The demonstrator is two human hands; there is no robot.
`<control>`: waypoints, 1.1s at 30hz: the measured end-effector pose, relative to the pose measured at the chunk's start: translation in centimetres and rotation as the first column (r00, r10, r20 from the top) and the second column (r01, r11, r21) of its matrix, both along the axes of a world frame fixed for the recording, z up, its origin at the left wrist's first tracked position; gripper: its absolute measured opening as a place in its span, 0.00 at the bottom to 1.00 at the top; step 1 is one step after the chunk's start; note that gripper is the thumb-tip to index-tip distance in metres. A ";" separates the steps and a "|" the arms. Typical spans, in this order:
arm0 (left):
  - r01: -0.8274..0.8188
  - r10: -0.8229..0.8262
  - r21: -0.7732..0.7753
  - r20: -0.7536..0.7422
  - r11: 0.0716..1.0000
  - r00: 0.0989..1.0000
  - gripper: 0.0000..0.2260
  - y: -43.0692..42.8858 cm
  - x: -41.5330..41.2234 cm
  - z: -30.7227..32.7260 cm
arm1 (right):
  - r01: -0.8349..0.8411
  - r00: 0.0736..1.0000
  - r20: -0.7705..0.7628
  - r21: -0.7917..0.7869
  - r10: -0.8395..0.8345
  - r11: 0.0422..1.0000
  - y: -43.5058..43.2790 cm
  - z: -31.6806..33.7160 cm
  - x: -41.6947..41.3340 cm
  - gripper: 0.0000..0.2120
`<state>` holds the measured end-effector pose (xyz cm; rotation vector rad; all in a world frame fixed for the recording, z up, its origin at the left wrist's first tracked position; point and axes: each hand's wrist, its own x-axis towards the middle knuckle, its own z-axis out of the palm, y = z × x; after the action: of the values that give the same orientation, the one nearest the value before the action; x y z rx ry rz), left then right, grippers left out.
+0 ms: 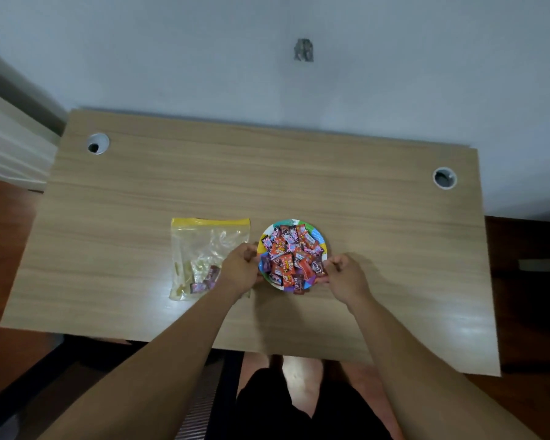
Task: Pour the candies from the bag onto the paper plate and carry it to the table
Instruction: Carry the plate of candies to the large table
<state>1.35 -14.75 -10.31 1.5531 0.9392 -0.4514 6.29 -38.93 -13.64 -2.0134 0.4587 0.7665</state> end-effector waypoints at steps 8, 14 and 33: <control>0.180 -0.179 -0.005 0.030 0.984 0.983 0.09 -1.1 -0.5 2.1 | 0.131 0.990 0.044 0.061 -0.134 0.989 -2.3 2.3 -3.0 0.05; 0.202 -0.197 -0.056 0.079 0.978 0.977 0.09 -3.5 -1.0 4.9 | 0.253 0.961 0.083 0.129 -0.265 0.959 -4.6 5.5 -5.7 0.07; 0.558 -0.537 -0.030 0.234 0.829 0.810 0.09 -23.3 -2.0 11.5 | 0.528 0.801 0.251 0.131 -0.543 0.839 -23.4 15.3 -16.0 0.04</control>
<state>-0.69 -38.09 1.24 1.7354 0.2745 -0.7070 -9.68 -62.35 1.71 -1.7692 0.7863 0.1342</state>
